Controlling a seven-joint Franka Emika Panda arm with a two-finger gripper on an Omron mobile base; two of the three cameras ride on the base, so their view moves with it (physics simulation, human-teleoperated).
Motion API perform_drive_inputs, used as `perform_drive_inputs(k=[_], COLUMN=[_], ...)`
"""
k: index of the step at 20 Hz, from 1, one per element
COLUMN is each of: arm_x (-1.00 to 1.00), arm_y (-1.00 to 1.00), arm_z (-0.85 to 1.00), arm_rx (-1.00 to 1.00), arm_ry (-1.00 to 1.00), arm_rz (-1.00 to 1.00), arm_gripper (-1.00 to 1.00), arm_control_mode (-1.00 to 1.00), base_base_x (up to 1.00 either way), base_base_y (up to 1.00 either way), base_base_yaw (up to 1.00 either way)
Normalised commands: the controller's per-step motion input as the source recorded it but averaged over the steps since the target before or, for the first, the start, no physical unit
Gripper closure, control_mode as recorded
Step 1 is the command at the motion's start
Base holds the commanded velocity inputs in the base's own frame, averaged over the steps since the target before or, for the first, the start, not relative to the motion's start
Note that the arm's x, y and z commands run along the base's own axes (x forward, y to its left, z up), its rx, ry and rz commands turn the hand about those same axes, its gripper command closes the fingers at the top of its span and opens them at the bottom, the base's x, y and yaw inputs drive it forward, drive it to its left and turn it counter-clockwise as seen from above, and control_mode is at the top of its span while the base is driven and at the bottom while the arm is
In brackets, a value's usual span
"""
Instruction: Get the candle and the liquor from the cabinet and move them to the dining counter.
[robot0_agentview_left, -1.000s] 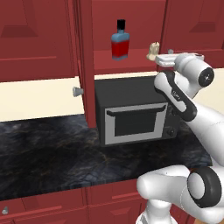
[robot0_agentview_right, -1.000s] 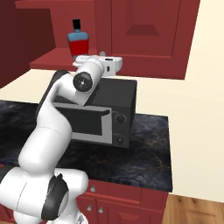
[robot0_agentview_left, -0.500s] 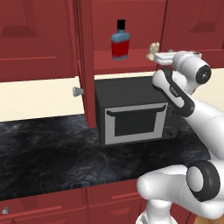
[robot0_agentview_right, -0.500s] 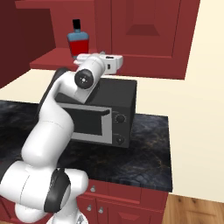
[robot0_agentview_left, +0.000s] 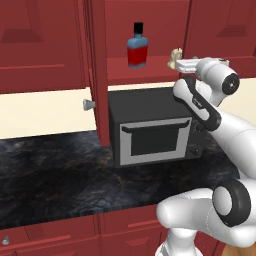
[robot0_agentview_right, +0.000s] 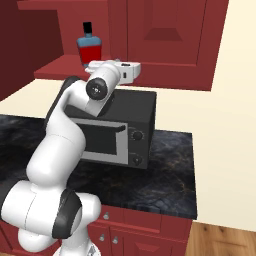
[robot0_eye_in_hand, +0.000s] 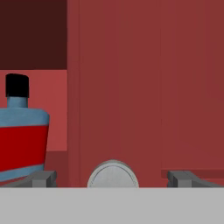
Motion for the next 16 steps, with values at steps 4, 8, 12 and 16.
perform_drive_inputs(k=[4, 8, 12, 16], arm_x=[0.0, 0.0, 0.0, 0.0], arm_y=[0.0, 0.0, 0.0, 0.0], arm_z=[0.0, 0.0, 0.0, 0.0], arm_rx=[0.0, 0.0, 0.0, 0.0], arm_ry=[0.0, 0.0, 0.0, 0.0], arm_rz=[0.0, 0.0, 0.0, 0.0], arm_gripper=[-1.0, -1.0, 1.0, 1.0], arm_control_mode=[-1.0, -1.0, -1.0, -1.0], base_base_x=[0.0, 0.0, 0.0, 0.0], base_base_y=[0.0, 0.0, 0.0, 0.0], base_base_yaw=[0.0, 0.0, 0.0, 0.0])
